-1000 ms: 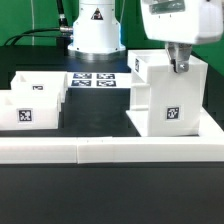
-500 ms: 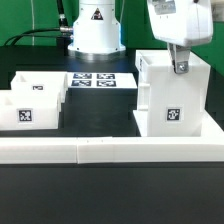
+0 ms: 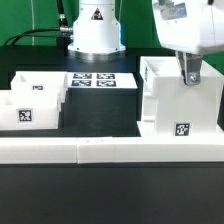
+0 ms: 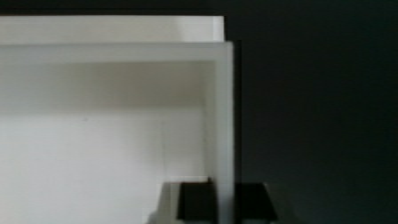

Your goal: Assemble drawer

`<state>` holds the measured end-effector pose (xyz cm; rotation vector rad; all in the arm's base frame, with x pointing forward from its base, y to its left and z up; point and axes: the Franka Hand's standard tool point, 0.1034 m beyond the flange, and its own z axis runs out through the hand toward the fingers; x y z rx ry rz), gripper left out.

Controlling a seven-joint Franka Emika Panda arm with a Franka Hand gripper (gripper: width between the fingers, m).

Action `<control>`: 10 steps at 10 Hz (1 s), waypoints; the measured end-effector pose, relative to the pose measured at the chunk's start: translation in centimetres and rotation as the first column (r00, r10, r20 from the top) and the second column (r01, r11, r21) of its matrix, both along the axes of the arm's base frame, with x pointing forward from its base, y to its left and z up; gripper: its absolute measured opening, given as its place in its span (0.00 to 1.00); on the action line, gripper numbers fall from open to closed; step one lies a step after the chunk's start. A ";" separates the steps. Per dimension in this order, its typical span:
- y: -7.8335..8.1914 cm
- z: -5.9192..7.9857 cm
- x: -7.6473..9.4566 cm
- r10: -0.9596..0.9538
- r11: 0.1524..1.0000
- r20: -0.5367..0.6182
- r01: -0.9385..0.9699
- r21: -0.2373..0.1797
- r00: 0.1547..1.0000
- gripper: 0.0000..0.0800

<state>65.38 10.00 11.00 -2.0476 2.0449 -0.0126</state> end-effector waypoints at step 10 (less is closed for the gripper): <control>0.4 -0.1 -0.2 0.064 0.998 0.006 -0.063 -0.010 0.998 0.80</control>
Offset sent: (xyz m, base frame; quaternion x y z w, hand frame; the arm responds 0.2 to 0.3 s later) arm 0.0000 0.0000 0.0000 0.0000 0.0000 0.0000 1.0000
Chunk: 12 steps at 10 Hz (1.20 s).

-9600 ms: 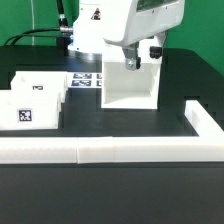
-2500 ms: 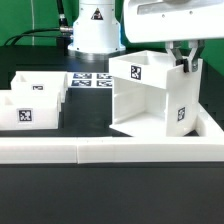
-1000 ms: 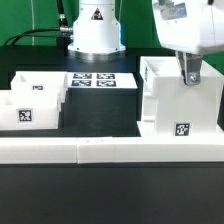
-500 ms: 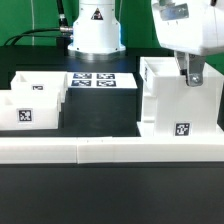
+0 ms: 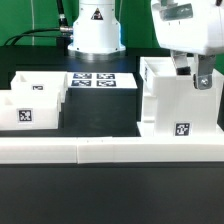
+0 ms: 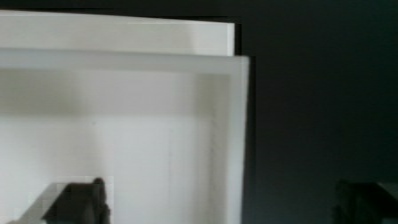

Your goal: Assemble drawer

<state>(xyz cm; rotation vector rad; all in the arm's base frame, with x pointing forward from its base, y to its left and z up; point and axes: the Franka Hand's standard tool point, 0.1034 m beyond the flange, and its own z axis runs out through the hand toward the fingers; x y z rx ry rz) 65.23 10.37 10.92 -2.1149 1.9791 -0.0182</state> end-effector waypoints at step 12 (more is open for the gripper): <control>-2.3 3.8 -4.1 0.867 0.492 -0.043 -0.867 -0.081 0.496 0.81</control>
Offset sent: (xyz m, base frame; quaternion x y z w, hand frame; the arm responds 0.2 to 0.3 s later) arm -0.0297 0.0007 0.0370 -0.0665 -0.0634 -0.1497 0.9845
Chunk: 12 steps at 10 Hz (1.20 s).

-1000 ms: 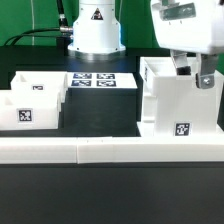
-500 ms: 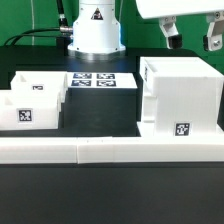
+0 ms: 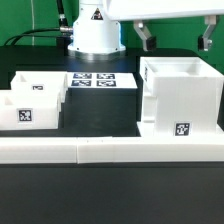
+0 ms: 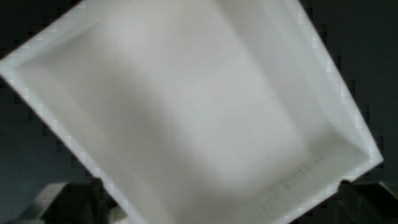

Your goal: Assemble drawer

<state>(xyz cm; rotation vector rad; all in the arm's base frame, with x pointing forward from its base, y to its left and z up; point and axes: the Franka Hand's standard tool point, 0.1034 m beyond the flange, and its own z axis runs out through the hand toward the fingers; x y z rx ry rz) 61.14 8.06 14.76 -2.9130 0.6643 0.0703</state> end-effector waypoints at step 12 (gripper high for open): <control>-9.7 -3.0 -4.6 0.453 0.891 0.053 -0.448 -0.077 0.890 0.81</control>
Offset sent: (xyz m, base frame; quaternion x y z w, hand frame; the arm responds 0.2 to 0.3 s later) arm 0.0000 0.0000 0.0000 0.0000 0.0000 -0.1296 0.9916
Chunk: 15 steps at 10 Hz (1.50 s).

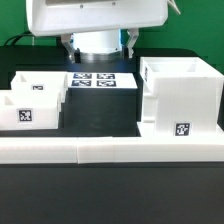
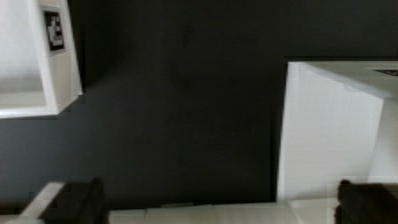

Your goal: Assemble drawer

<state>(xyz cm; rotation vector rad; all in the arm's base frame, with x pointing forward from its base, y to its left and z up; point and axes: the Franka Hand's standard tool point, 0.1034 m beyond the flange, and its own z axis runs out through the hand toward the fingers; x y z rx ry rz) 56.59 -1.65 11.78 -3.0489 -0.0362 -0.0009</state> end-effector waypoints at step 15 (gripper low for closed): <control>-7.4 -10.8 -6.3 0.048 0.998 -0.021 -0.049 -0.044 0.999 0.81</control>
Offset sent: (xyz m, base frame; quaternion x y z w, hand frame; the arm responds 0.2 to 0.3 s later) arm -0.0133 -0.0407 -0.0101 0.0281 0.0006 -0.0395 0.9988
